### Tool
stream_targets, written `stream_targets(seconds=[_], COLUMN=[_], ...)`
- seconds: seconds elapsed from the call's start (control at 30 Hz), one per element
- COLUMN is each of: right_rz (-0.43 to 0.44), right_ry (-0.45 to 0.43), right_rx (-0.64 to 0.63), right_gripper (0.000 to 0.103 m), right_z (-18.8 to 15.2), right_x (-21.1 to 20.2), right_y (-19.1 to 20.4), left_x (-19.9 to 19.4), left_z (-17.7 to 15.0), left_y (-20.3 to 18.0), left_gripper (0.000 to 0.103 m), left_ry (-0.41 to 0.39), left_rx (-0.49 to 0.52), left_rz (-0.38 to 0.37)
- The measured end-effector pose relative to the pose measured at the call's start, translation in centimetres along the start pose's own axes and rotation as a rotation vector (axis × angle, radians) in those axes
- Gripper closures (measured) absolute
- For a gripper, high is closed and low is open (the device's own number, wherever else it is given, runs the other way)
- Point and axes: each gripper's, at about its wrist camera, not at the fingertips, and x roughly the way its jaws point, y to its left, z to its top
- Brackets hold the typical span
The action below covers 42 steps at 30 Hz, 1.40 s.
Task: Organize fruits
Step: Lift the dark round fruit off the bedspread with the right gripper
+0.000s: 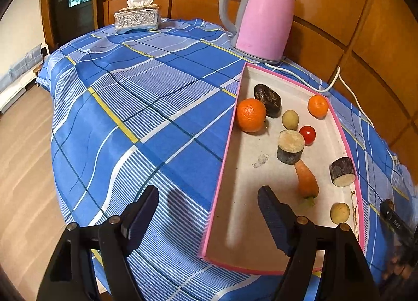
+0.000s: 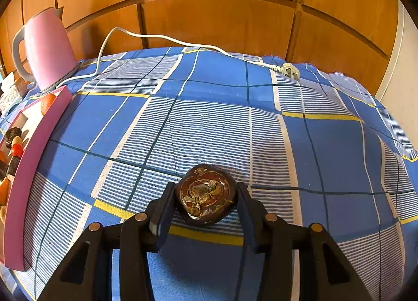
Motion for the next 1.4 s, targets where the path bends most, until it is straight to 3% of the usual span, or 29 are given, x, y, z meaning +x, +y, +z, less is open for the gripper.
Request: stream_targets(seconds=[1.4], right_rz=[0.001], right_ry=[0.010], right_rx=[0.000], right_gripper=[0.058], right_z=[-0.2], right_x=[-0.3], right_y=[0.2], left_x=[-1.1], left_z=[-0.3], left_y=[0.0], left_gripper=[0.021], left_ry=[-0.025], left_rx=[0.021], left_rz=[0.003])
